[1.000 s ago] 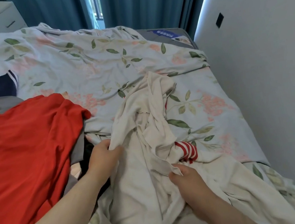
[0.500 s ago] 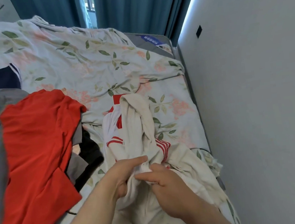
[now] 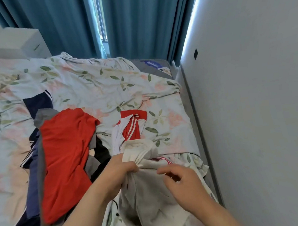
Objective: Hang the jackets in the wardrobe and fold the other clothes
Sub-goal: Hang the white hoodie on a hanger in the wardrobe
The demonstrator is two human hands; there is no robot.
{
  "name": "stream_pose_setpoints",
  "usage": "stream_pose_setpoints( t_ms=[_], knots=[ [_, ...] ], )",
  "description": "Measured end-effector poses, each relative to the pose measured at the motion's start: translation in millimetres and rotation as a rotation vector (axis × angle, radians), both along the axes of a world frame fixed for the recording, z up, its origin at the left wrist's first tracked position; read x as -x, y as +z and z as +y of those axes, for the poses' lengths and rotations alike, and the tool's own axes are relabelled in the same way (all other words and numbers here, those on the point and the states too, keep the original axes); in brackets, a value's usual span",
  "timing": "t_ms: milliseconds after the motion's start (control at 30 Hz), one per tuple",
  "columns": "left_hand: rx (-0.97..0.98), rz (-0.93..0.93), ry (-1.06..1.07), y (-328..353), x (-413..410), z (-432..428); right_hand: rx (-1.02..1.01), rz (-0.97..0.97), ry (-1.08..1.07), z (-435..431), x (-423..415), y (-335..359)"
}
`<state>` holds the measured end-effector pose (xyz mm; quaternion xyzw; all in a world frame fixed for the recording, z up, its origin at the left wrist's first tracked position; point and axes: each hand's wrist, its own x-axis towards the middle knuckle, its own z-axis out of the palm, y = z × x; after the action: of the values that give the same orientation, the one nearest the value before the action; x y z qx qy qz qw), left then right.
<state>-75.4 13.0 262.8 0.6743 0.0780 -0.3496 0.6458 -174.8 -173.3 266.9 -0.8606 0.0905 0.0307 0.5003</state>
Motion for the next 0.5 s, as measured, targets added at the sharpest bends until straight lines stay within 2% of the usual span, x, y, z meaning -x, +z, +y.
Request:
stream_pose_setpoints(
  t_ms=[67, 233, 367, 500],
  knots=[
    [-0.043, -0.14, -0.107, 37, 25, 5, 0.084, -0.085, 0.006, -8, 4, 23],
    [-0.056, -0.415, -0.387, 129, 87, 21, 0.24, -0.038, 0.426, -4, 3, 83],
    [-0.044, -0.561, -0.316, 191, 135, 46, -0.097, 0.063, 0.638, 27, 14, 129],
    [-0.124, -0.667, -0.03, 225, 175, 84, -0.289, -0.015, 0.593, 73, 33, 162]
  ],
)
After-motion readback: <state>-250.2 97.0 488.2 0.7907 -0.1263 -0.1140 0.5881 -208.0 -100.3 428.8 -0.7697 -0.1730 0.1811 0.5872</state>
